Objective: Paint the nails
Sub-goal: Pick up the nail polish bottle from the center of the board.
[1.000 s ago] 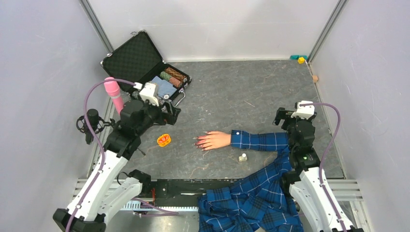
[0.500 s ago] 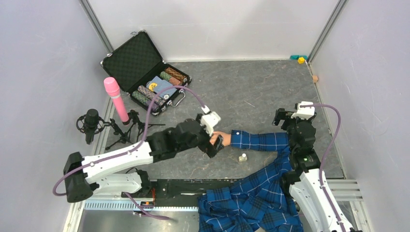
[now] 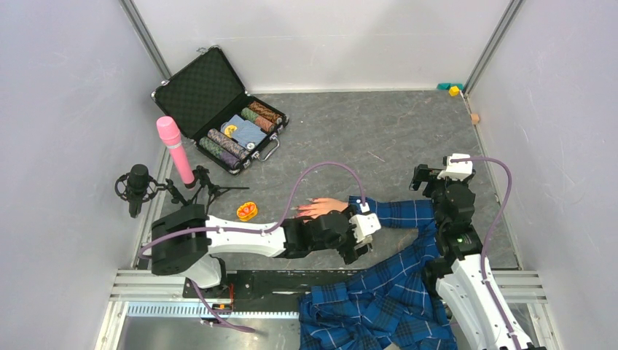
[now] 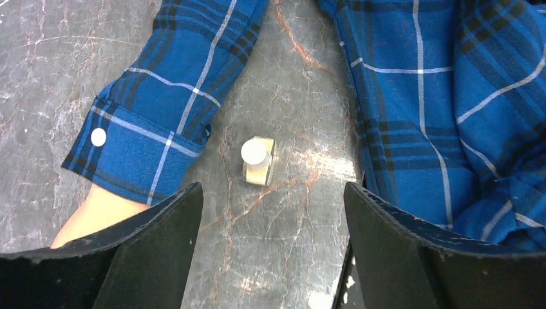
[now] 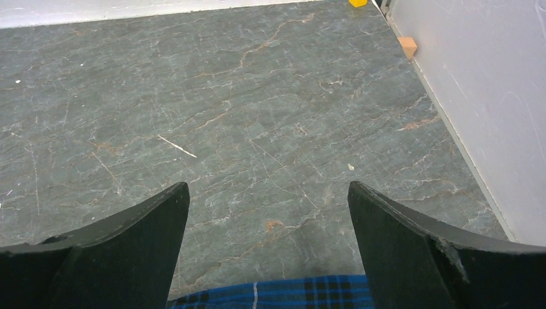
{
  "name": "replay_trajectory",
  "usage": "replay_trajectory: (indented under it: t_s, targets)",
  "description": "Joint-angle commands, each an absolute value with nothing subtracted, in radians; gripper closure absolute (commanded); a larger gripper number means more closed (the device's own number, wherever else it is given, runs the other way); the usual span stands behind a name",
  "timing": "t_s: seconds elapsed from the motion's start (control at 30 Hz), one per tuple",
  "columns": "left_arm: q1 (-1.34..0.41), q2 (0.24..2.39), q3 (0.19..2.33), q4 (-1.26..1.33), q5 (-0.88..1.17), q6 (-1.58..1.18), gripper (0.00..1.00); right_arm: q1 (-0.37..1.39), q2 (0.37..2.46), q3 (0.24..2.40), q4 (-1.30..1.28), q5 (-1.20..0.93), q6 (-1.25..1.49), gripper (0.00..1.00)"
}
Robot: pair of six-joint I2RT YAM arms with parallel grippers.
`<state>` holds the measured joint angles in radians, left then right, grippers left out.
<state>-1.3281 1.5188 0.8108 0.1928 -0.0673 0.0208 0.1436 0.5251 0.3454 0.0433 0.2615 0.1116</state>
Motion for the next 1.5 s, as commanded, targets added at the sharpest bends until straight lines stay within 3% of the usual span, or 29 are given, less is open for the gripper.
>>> replay_trajectory:
  t_s: [0.0, 0.2, 0.57, 1.0, 1.23, 1.4, 1.47]
  targets:
    - [-1.328, 1.59, 0.847, 0.333, -0.051, 0.083, 0.19, 0.142, 0.521, 0.345, 0.074, 0.249, 0.114, 0.02]
    - [-1.33, 1.653, 0.898, 0.311, -0.046, 0.083, 0.34, 0.141, 0.518, 0.344, 0.072, 0.247, 0.114, 0.02]
    - [-1.331, 1.709, 0.944, 0.284, -0.072, 0.081, 0.49, 0.142, 0.517, 0.347, 0.067, 0.242, 0.116, 0.02]
    - [-1.333, 1.757, 0.977, 0.272, -0.082, 0.065, 0.52, 0.143, 0.518, 0.347, 0.064, 0.241, 0.116, 0.02]
    - [-1.334, 1.795, 1.005, 0.243, -0.09, 0.062, 0.62, 0.143, 0.518, 0.349, 0.063, 0.24, 0.116, 0.02]
    - [-1.336, 1.8, 1.006, 0.244, -0.096, 0.052, 0.97, 0.142, 0.52, 0.349, 0.063, 0.238, 0.116, 0.02]
    - [-1.338, 1.789, 0.999, 0.25, -0.115, 0.038, 0.98, 0.141, 0.519, 0.349, 0.061, 0.237, 0.115, 0.02]
